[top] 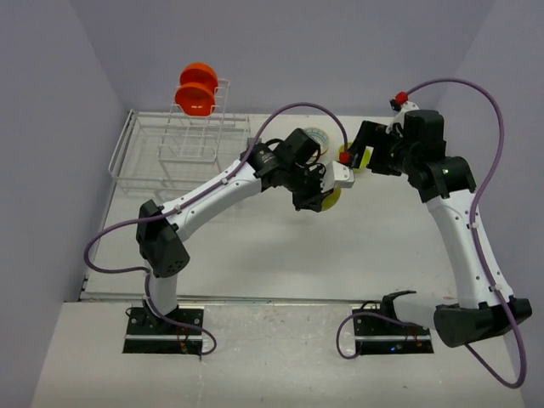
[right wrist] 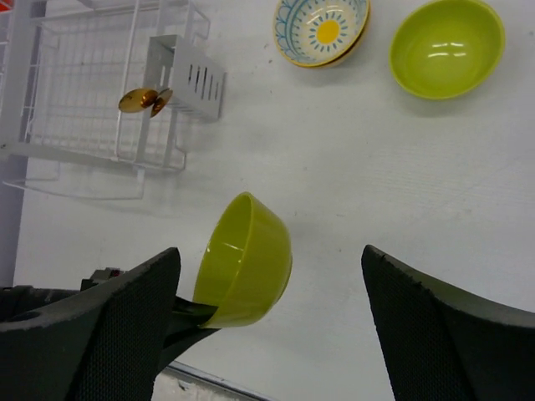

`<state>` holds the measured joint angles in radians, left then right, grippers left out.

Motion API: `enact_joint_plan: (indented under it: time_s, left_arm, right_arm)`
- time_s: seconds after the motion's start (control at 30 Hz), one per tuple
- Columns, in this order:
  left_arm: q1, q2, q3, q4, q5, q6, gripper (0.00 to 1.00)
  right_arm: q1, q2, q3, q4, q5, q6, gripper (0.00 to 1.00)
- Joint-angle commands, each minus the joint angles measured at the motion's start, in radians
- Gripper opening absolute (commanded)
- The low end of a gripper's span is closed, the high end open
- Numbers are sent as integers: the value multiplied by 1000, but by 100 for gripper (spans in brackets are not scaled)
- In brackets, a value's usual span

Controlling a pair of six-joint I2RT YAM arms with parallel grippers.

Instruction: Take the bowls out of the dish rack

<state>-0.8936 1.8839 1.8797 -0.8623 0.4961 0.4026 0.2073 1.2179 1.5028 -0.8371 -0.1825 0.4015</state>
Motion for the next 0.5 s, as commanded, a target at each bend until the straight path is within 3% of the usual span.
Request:
enact_joint_plan:
  time_s: [0.0,0.2,0.4,0.47]
  left_arm:
    - [-22,36,162,-107,58,122,0]
    - [-31,43,190,-130,53,143,0]
    - [-31,32,185,-115,117,170,0]
    - [-31,32,183,-101,110,171,0]
  right_arm:
    - [58,61,27,-89,60,-59,88]
    - [86,117,-10,-103,84,-67,77]
    - [115,144,-68,-25,-54,-70,75]
    - [118,157,-69,-29,-78,-67,69]
